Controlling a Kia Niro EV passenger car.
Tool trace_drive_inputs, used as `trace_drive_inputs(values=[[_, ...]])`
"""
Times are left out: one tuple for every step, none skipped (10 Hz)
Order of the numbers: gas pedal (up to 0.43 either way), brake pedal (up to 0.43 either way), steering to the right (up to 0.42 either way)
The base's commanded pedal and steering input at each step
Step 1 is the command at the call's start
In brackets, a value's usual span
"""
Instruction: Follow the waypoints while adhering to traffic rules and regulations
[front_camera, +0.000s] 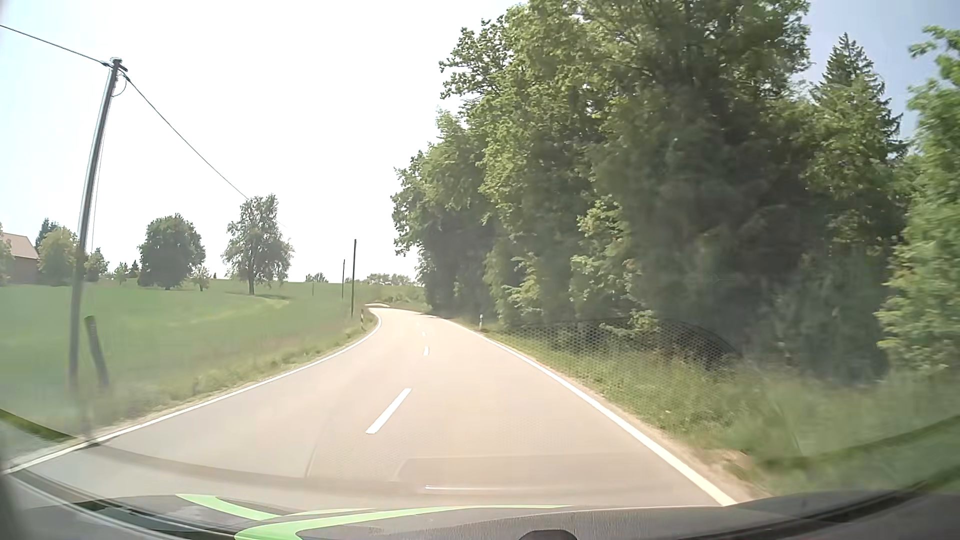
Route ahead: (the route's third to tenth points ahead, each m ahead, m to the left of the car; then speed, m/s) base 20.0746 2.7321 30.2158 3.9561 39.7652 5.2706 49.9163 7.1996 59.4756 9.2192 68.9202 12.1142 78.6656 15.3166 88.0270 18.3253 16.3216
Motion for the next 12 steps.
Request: trace_drive_inputs(values=[[0.177, 0.000, -0.027], [0.177, 0.000, -0.027], [0.177, 0.000, -0.026], [0.177, 0.000, -0.026], [0.189, 0.000, -0.026], [0.189, 0.000, -0.026], [0.189, 0.000, -0.026], [0.189, 0.000, -0.026], [0.189, 0.000, -0.026], [0.189, 0.000, -0.026], [0.189, 0.000, -0.023], [0.189, 0.000, -0.022]])
